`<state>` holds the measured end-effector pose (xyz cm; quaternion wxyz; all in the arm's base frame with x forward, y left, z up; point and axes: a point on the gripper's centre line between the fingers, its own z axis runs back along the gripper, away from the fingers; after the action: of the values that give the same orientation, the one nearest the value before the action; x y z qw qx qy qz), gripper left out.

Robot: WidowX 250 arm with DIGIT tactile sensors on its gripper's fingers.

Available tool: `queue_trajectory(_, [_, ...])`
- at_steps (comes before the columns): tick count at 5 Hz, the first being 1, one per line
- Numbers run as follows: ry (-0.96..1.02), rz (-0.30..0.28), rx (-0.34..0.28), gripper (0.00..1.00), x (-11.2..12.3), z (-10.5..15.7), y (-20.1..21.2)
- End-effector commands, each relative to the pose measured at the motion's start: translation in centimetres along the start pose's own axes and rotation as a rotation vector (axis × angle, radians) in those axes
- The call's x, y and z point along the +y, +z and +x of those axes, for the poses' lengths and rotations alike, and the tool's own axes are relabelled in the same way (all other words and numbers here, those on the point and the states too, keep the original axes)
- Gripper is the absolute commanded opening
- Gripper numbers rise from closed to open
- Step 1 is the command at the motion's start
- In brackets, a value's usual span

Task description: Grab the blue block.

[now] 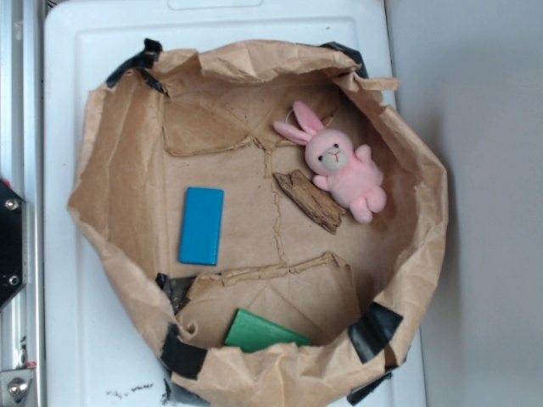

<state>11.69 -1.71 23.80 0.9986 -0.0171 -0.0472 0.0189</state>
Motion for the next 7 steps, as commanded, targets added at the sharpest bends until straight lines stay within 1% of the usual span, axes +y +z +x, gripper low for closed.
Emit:
queue_trajectory(1, [0.000,0.000,0.000,1.00,0.0,0.0,0.0])
queue_trajectory(2, [0.103,0.000,0.001,1.00,-0.4,3.9,-0.5])
queue_trajectory(3, [0.206,0.038,0.011,1.00,-0.2,4.7,-2.2])
queue_trajectory(4, [0.377,0.078,-0.010,1.00,0.8,8.5,-3.8])
queue_trajectory(7, [0.377,0.078,-0.010,1.00,0.8,8.5,-3.8])
